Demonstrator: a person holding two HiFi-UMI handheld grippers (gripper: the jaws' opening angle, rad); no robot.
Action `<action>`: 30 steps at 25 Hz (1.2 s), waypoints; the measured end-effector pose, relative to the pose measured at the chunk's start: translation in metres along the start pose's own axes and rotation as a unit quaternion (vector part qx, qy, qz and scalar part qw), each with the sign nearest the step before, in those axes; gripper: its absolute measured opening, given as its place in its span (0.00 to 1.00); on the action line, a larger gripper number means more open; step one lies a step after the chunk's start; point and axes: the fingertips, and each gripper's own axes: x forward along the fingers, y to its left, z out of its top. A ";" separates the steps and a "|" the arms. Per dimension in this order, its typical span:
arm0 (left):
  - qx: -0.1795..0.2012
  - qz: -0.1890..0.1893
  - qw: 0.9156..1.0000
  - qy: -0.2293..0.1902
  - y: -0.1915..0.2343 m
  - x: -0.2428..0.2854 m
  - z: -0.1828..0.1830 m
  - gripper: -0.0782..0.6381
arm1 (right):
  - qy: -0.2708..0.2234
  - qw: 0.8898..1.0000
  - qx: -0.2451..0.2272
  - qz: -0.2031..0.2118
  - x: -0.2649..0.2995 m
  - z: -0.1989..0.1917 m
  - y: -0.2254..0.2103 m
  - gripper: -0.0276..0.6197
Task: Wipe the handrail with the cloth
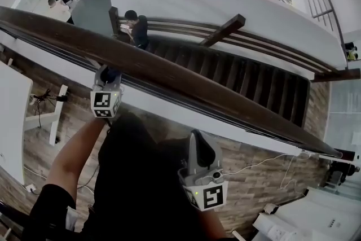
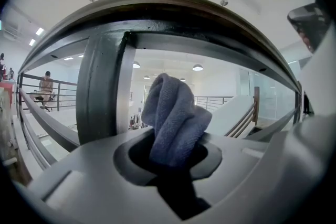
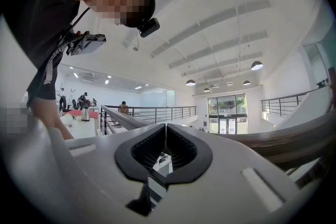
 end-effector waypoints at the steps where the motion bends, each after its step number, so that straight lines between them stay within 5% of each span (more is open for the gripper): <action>1: -0.002 0.001 1.000 0.000 0.000 0.000 0.000 0.22 | 0.002 1.000 -0.001 -0.002 -0.001 0.000 -0.001 0.06; 8: -0.026 -0.010 0.999 0.020 -0.020 0.006 -0.007 0.22 | 0.019 1.000 0.010 -0.014 -0.004 0.010 -0.009 0.06; 15: -0.007 -0.044 0.999 0.028 -0.056 0.008 -0.012 0.22 | 0.029 0.999 0.017 -0.037 -0.019 0.022 -0.013 0.06; 19: -0.008 -0.044 0.999 0.029 -0.070 0.005 -0.014 0.22 | 0.035 0.999 0.010 -0.018 -0.027 0.025 -0.014 0.06; 30: -0.011 -0.038 0.998 0.041 -0.092 0.006 -0.022 0.22 | 0.040 0.997 0.033 -0.063 -0.065 0.026 -0.039 0.06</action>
